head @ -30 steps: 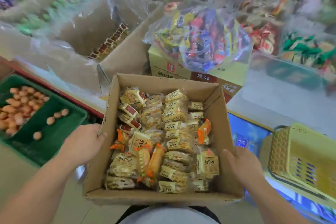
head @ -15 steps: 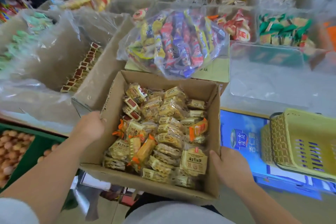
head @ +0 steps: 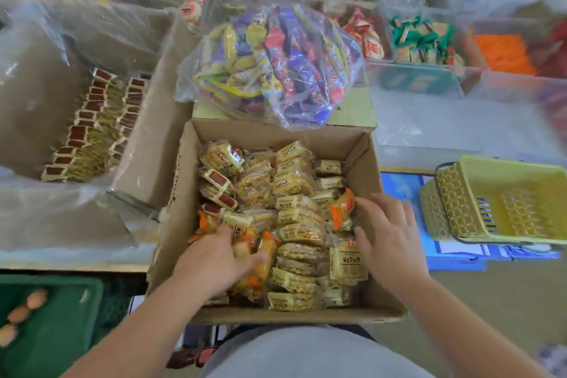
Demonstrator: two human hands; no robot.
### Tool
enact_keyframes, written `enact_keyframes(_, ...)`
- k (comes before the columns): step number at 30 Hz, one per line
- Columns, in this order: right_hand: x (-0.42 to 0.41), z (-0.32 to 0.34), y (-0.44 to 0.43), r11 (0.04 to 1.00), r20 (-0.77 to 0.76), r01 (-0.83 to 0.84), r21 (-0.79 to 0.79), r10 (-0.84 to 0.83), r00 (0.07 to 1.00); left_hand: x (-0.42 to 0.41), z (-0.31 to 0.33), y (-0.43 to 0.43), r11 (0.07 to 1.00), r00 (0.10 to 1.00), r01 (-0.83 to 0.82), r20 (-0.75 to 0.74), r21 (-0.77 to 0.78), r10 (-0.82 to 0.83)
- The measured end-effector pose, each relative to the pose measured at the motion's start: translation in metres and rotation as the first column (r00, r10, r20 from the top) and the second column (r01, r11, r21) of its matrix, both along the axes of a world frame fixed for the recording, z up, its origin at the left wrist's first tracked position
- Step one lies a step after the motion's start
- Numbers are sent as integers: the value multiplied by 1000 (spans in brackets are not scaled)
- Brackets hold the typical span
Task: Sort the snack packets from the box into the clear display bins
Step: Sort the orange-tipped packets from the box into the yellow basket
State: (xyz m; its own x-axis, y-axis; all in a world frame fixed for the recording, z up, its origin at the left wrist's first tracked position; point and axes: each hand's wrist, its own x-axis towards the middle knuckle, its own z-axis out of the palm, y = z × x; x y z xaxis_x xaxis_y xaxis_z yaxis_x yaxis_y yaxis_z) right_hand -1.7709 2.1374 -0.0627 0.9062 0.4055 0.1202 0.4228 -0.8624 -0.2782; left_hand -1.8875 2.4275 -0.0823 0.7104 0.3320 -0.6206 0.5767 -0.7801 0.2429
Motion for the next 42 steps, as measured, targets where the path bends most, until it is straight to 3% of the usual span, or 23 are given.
enact_keyframes(3, 8, 5, 25, 997, -231, -75, -10, 71, 970, 12, -11, -5, 999, 999, -3, -36, -52, 1)
enact_keyframes(6, 23, 2, 43, 966, -421, -159, -202, 61, 905, 19, -17, -11, 998, 999, 46, 2, -50, -46)
enact_keyframes(9, 37, -6, 58, 967, -631, -104, -232, -69, 773, 16, -23, -17, 993, 995, 46, 88, -105, -37)
enact_keyframes(11, 42, -14, 62, 978, -690, -43, -206, -114, 715, 13, -25, -17, 978, 991, 3, 132, -207, 25)
enact_keyframes(14, 46, -21, 59, 983, -684, -25, -182, -109, 721, 8, -23, -10, 914, 968, -131, 149, -384, 201)
enact_keyframes(17, 48, -17, 54, 992, -565, 41, -115, -100, 819, 3, -11, 4, 788, 876, -299, 173, -537, 450)
enact_keyframes(22, 44, 7, 67, 969, -326, 9, 245, 73, 943, -22, 28, 26, 716, 678, -409, 337, -565, 653)
enact_keyframes(24, 42, 17, 87, 922, -301, -113, 371, 235, 924, -36, 44, 32, 690, 562, -445, 422, -571, 711)
enact_keyframes(27, 36, 23, 134, 876, -476, -227, 425, 430, 767, -57, 55, 38, 642, 379, -533, 522, -552, 764)
enact_keyframes(32, 15, 1, 224, 785, -581, -538, 308, 603, 547, -84, 48, 40, 461, 117, -645, 517, -610, 848)
enact_keyframes(34, 8, -17, 251, 698, -608, -696, 169, 630, 484, -89, 41, 36, 328, -19, -588, 417, -740, 909)
enact_keyframes(36, 4, -32, 269, 579, -617, -813, -60, 619, 486, -92, 36, 32, 194, -130, -512, 299, -837, 945)
enact_keyframes(38, 1, -41, 281, 477, -594, -847, -236, 619, 514, -95, 31, 29, 110, -178, -476, 218, -873, 960)
enact_keyframes(42, -8, -49, 297, 252, -596, -863, -439, 637, 489, -100, 22, 27, 30, -173, -432, 116, -902, 978)
